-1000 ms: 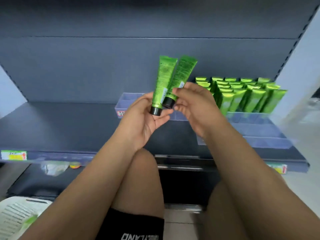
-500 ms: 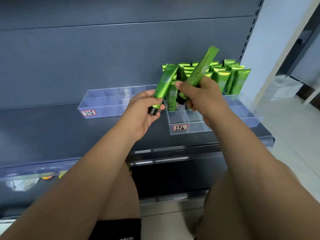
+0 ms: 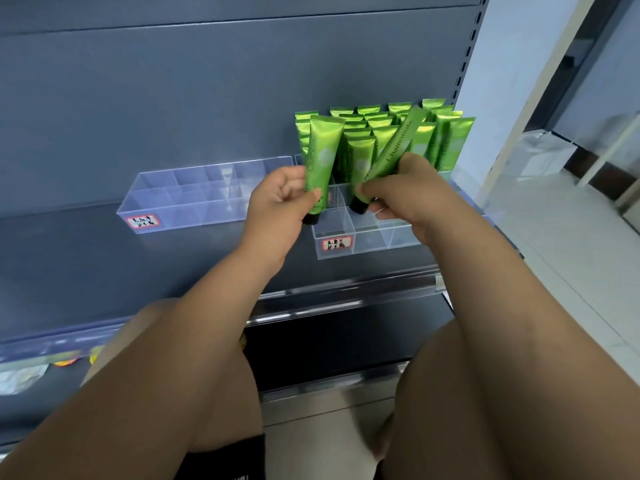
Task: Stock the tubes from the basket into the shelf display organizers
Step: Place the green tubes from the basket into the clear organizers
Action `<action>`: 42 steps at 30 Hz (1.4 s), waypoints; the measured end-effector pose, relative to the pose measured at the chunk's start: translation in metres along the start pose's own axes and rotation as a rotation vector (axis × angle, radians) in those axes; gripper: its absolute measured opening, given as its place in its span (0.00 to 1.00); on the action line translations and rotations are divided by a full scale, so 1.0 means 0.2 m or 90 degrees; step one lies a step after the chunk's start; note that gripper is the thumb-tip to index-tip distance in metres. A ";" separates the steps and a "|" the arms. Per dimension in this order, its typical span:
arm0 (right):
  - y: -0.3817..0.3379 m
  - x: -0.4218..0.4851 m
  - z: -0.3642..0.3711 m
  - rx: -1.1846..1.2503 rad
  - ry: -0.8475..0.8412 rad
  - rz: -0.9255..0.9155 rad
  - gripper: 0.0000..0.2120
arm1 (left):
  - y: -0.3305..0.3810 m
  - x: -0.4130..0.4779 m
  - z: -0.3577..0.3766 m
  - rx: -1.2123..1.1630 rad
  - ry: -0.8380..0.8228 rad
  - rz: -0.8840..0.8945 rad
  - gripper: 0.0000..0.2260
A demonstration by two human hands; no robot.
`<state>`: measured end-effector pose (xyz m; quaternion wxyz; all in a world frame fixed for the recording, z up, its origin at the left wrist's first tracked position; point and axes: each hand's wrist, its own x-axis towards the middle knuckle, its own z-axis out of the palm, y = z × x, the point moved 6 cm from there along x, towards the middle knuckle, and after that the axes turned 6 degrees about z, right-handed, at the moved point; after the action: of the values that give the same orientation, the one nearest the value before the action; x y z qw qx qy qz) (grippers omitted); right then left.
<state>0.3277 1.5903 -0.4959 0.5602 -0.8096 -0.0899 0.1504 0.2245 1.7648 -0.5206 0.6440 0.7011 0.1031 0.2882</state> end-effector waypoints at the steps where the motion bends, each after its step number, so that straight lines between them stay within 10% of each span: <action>1: 0.00 0.00 -0.02 -0.028 0.031 -0.019 0.20 | 0.00 0.00 0.00 0.027 0.003 0.010 0.11; 42: 0.04 0.10 0.00 -0.427 0.121 -0.081 0.22 | -0.20 0.08 0.01 0.221 -0.056 -0.006 0.12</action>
<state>0.3474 1.5930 -0.5067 0.2776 -0.9516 -0.1319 0.0012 0.2484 1.7768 -0.5538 0.5183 0.8135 0.1263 0.2318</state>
